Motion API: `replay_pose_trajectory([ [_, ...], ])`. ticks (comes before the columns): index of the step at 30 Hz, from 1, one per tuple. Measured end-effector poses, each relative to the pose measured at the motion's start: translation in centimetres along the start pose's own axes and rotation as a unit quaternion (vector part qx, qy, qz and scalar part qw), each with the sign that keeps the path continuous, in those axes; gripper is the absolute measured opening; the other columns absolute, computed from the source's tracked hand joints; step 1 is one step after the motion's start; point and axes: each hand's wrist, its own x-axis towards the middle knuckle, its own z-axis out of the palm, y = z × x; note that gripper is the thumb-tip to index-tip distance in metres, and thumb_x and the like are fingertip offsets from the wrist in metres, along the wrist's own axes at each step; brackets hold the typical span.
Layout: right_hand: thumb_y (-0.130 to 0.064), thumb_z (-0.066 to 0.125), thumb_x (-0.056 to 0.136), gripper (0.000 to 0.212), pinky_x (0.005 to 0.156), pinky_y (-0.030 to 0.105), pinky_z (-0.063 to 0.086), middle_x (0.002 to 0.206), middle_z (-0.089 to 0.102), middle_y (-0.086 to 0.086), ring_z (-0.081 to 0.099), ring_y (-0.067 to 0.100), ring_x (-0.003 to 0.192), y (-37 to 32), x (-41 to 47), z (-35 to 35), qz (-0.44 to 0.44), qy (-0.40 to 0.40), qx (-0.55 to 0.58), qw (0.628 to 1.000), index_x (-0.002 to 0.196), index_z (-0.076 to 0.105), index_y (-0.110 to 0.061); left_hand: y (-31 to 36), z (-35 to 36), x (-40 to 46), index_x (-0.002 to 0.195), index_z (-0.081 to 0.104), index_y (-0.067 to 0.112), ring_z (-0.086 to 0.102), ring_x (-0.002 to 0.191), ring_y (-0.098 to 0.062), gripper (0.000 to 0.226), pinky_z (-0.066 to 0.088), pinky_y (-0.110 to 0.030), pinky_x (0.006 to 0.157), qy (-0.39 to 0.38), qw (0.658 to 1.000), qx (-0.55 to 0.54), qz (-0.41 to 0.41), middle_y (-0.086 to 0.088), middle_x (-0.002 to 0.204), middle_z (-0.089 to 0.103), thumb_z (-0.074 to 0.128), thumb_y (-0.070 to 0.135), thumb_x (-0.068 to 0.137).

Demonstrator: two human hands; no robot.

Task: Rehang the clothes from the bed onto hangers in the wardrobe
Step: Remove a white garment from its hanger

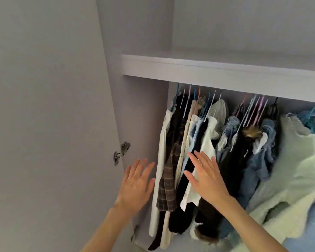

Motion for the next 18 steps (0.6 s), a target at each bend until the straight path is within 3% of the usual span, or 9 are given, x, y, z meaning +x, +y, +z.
replay_pose_trajectory([
  [2, -0.061, 0.011, 0.086, 0.074, 0.114, 0.040, -0.001, 0.153, 0.024, 0.005, 0.011, 0.021, 0.144, -0.3, 2.3, 0.3, 0.003, 0.023, 0.009, 1.000, 0.147, 0.022, -0.021, -1.1, 0.0, 2.7, 0.121, 0.049, 0.016, 0.061, 0.109, -0.031, 0.050, 0.052, -0.047, 0.084, 0.002, 1.000, 0.003, -0.003, -0.009, 0.116, 0.063, 0.011, 0.040, 0.099],
  [6, -0.048, 0.026, 0.095, 0.060, 0.113, 0.037, -0.003, 0.154, 0.021, 0.006, 0.010, 0.022, 0.144, -0.6, 6.6, 0.4, 0.001, 0.036, 0.007, 0.999, 0.147, 0.021, -0.021, -2.6, 0.2, 7.7, 0.118, 0.059, 0.011, 0.062, 0.106, -0.032, 0.045, 0.051, -0.046, 0.083, -0.001, 1.000, 0.011, 0.011, -0.011, 0.112, 0.065, 0.034, 0.034, 0.089],
  [9, -0.045, 0.028, 0.097, 0.056, 0.115, 0.041, 0.002, 0.153, 0.024, 0.009, 0.014, 0.024, 0.144, -0.6, 10.0, 0.2, 0.009, 0.051, 0.007, 0.999, 0.146, 0.026, -0.018, -3.3, 0.7, 11.1, 0.125, 0.055, 0.009, 0.056, 0.114, -0.032, 0.049, 0.047, -0.044, 0.091, -0.001, 0.999, -0.022, 0.038, -0.013, 0.121, 0.059, 0.032, 0.036, 0.091],
  [12, -0.047, 0.014, 0.091, 0.065, 0.112, 0.049, 0.016, 0.146, 0.038, 0.013, 0.030, 0.032, 0.137, 0.0, 13.4, 0.4, 0.013, 0.070, -0.004, 0.997, 0.140, 0.040, -0.014, -3.1, 1.4, 14.6, 0.140, 0.035, 0.010, 0.035, 0.132, -0.024, 0.048, 0.029, -0.037, 0.109, -0.021, 0.995, -0.087, 0.049, -0.010, 0.142, 0.039, 0.029, 0.034, 0.099],
  [14, -0.046, 0.014, 0.092, 0.063, 0.107, 0.053, 0.026, 0.141, 0.045, 0.013, 0.040, 0.033, 0.132, 0.5, 15.3, 0.7, 0.003, 0.058, -0.031, 0.998, 0.136, 0.047, -0.013, -2.7, 2.1, 16.8, 0.144, 0.027, 0.011, 0.029, 0.135, -0.021, 0.047, 0.021, -0.031, 0.111, -0.021, 0.992, -0.112, 0.049, -0.008, 0.147, 0.032, 0.033, 0.027, 0.100],
  [18, -0.044, 0.004, 0.099, 0.067, 0.095, 0.051, 0.043, 0.128, 0.058, 0.010, 0.056, 0.029, 0.118, 2.0, 16.9, 1.3, -0.001, 0.039, -0.069, 0.997, 0.123, 0.060, -0.017, -1.8, 3.1, 20.5, 0.145, 0.023, 0.011, 0.031, 0.133, -0.022, 0.051, 0.025, -0.031, 0.109, -0.031, 0.989, -0.144, 0.016, -0.008, 0.147, 0.033, 0.036, 0.029, 0.099],
])
